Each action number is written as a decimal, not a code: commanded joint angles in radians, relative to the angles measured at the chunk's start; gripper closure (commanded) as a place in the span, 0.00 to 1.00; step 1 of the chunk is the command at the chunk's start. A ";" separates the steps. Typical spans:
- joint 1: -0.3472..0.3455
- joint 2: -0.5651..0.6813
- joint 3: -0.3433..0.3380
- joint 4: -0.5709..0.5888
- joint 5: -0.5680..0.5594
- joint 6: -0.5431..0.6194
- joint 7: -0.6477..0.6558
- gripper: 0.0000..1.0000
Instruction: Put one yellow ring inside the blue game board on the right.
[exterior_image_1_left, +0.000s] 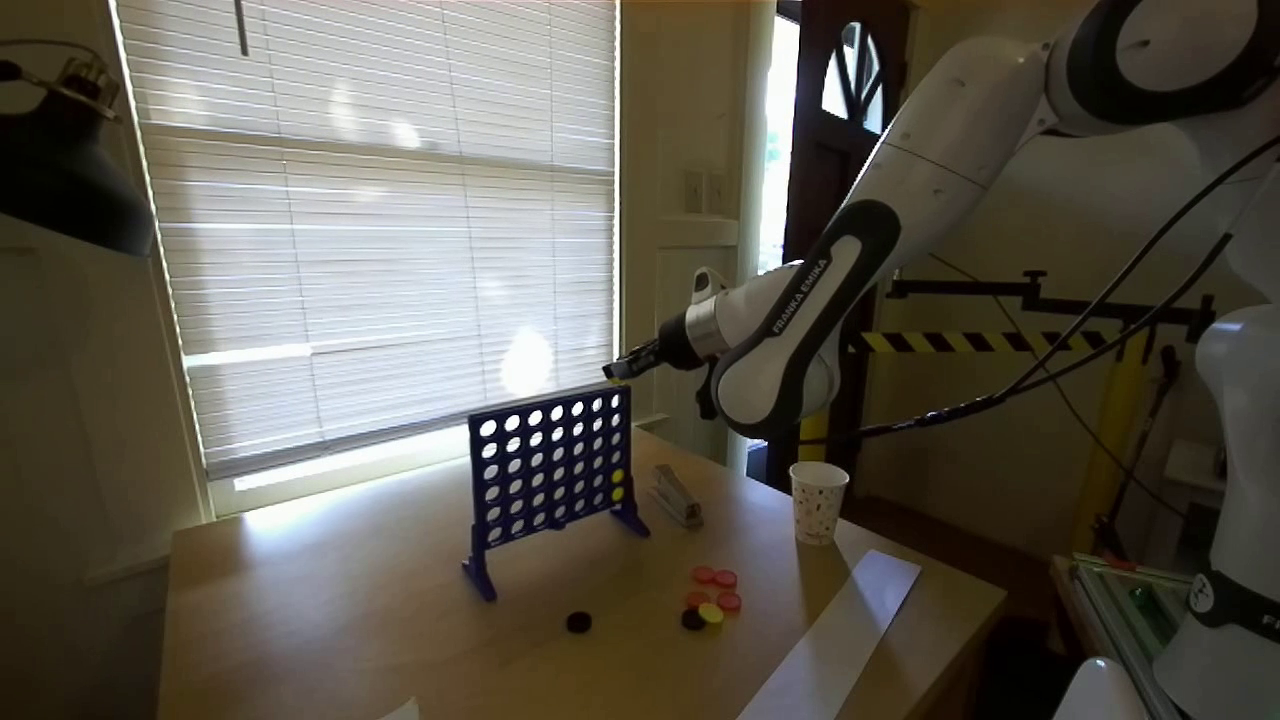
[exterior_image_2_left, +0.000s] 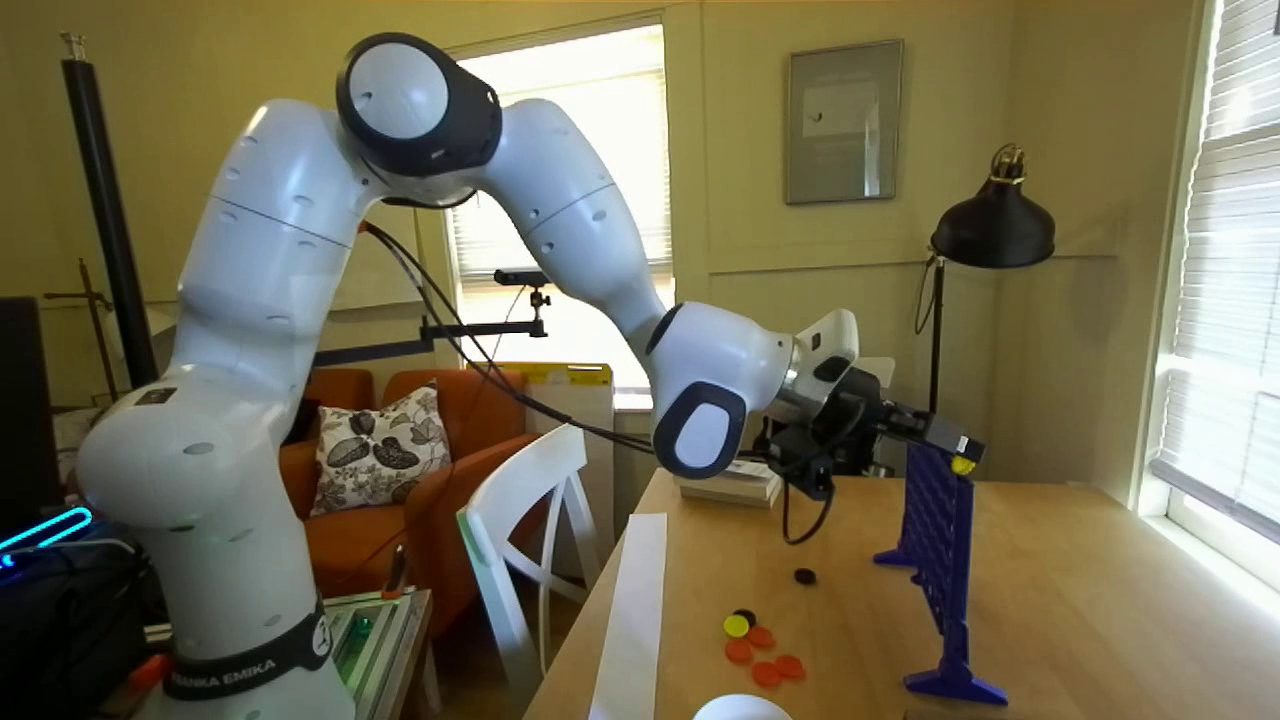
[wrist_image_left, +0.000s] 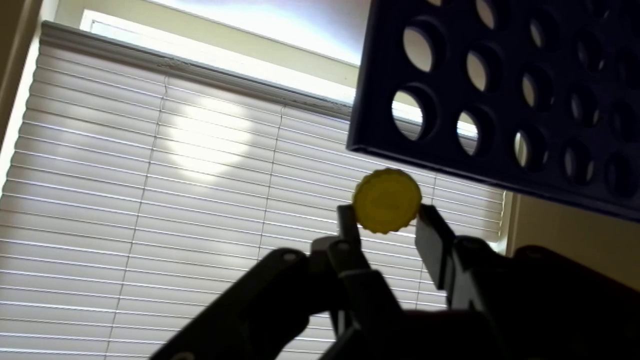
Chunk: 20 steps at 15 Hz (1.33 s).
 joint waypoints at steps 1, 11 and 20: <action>0.028 0.031 -0.018 0.028 0.049 0.031 -0.028 0.91; 0.040 0.039 -0.028 0.025 0.056 0.054 -0.026 0.91; 0.045 0.043 -0.033 0.025 0.057 0.055 -0.027 0.91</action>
